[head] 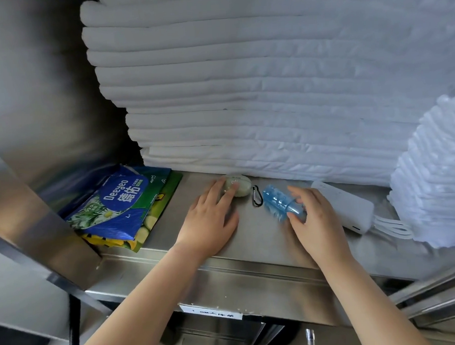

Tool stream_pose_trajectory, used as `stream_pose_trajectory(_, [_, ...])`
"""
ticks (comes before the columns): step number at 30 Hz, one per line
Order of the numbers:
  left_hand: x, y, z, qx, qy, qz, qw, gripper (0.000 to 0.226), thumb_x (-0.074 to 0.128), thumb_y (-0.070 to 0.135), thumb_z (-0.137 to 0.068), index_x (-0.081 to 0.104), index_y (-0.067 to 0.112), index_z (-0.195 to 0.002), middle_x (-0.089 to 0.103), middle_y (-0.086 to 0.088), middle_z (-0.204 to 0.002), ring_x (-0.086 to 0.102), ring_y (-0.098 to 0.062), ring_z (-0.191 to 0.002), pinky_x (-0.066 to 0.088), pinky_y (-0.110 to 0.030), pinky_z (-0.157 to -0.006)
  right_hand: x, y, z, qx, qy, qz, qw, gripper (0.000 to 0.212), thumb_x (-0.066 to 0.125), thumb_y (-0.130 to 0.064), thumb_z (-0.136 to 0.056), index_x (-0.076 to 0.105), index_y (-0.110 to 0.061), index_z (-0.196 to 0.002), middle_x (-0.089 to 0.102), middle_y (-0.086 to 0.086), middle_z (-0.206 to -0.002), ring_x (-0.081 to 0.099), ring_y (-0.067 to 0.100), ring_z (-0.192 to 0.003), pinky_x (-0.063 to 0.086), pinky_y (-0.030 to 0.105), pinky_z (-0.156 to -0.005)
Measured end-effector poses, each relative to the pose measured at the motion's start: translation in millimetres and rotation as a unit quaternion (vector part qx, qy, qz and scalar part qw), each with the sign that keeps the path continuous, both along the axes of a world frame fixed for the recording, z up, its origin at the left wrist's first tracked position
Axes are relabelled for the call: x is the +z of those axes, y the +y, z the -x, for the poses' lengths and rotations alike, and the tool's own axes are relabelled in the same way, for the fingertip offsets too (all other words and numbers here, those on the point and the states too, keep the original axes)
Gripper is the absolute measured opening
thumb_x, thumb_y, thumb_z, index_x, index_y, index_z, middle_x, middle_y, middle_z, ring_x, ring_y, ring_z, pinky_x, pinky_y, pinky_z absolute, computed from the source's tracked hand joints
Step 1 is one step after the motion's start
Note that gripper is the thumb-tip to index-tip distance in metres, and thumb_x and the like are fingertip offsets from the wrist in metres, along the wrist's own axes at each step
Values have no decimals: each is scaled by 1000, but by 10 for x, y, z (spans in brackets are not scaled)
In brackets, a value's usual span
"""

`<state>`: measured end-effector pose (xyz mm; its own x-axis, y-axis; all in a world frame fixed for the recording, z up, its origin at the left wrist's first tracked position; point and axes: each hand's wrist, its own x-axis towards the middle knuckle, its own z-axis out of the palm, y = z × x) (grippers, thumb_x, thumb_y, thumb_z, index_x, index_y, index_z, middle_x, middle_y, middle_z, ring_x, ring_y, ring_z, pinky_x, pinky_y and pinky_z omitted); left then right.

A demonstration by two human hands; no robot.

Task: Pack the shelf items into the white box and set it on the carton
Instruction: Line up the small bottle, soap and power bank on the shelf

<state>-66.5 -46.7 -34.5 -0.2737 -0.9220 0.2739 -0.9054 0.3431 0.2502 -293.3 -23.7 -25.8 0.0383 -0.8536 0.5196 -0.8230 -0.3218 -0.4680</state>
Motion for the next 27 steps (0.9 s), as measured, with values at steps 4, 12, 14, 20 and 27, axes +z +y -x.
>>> stream_pose_trajectory(4, [24,4,11,-36,-19,22,999,60,41,43,-94,16,34,-148,11,7,-157,4,-12,-143,13,-30,-111,14,-11,-33,12,-80,28,996,49,70,-7,-80,54,-15,-125,64,-5,-103,60,11,-87,47,22,-81])
stream_pose_trajectory(12, [56,-2,33,-146,-64,37,987,49,36,38,-98,27,34,-146,20,9,-155,6,-13,-145,14,-32,-113,131,-170,-122,48,-208,53,976,40,67,-26,-84,50,-23,-120,66,-20,-95,61,3,-81,44,10,-75])
stream_pose_trajectory(14, [45,-19,27,-146,-75,26,986,49,32,41,-99,23,36,-146,15,10,-156,1,-11,-145,12,-32,-115,147,-224,-157,56,-213,53,974,36,68,-23,-84,54,-22,-117,68,-15,-95,62,5,-84,44,12,-75])
stream_pose_trajectory(20, [42,-38,23,-150,-85,11,985,48,31,43,-99,23,39,-146,9,11,-157,-5,-11,-144,10,-31,-115,115,-303,-183,76,-143,84,983,18,66,-18,-86,66,-16,-104,65,-8,-95,58,12,-78,48,23,-74])
stream_pose_trajectory(27, [42,-36,22,-153,-74,3,986,45,31,44,-98,30,41,-143,9,11,-157,-5,-9,-144,11,-31,-114,120,-292,-151,146,-157,64,975,24,59,-11,-91,65,-17,-113,64,-6,-107,60,3,-91,51,22,-80])
